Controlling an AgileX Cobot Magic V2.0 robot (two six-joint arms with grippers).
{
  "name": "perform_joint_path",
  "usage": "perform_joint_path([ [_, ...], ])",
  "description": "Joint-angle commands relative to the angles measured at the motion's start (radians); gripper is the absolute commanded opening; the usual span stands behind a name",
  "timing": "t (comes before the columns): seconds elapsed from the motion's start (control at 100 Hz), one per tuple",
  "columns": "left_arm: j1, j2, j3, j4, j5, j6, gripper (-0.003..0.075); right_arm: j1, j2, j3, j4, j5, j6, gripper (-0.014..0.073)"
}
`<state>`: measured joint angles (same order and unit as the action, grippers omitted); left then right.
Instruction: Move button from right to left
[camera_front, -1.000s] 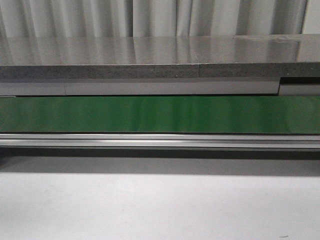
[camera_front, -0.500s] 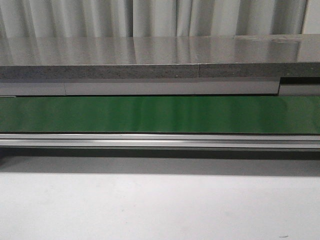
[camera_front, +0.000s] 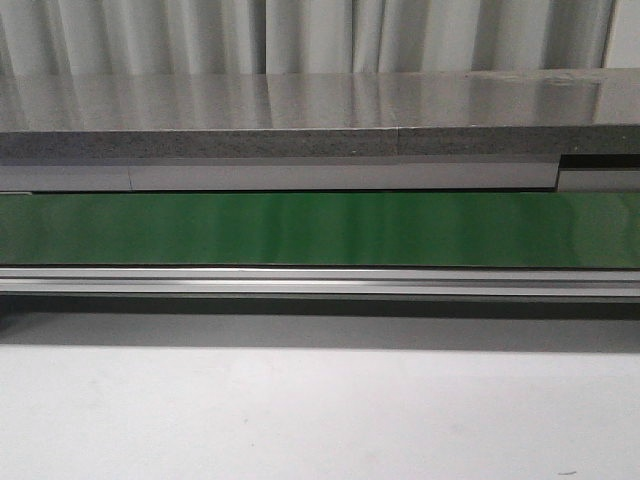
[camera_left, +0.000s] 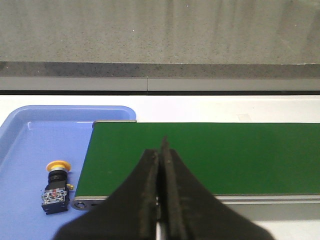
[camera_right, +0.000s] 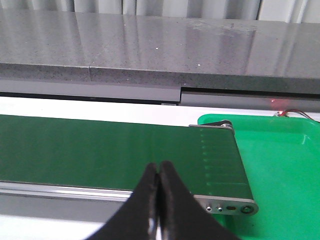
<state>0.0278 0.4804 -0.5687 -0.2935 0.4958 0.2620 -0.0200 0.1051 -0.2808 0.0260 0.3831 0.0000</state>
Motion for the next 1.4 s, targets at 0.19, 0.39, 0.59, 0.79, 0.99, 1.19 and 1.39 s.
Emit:
perform_joint_path([
  [0.19,-0.006,-0.110,0.083,-0.021,-0.086,-0.004,-0.0020,0.000,0.011,-0.024,-0.007,-0.076,-0.009,-0.0066],
  [0.39,-0.006,-0.206,0.196,0.006,-0.208,-0.004,-0.0020,0.000,0.011,-0.024,-0.007,-0.076,-0.009,-0.0066],
  [0.59,-0.006,-0.308,0.315,0.110,-0.306,-0.149,-0.0020,0.000,0.011,-0.024,-0.007,-0.076,-0.009,-0.0066],
  [0.79,-0.024,-0.349,0.402,0.201,-0.409,-0.221,-0.0020,0.000,0.011,-0.024,-0.007,-0.076,-0.009,-0.0066],
  [0.99,-0.102,-0.376,0.490,0.225,-0.496,-0.221,-0.0020,0.000,0.011,-0.024,-0.007,-0.076,-0.009,-0.0066],
  [1.19,-0.111,-0.483,0.577,0.249,-0.506,-0.221,-0.0020,0.000,0.011,-0.024,-0.007,-0.076,-0.009,-0.0066],
  [1.39,-0.111,-0.517,0.613,0.247,-0.464,-0.221,-0.0020,0.000,0.012,-0.024,-0.007,-0.075,-0.009,-0.0066],
])
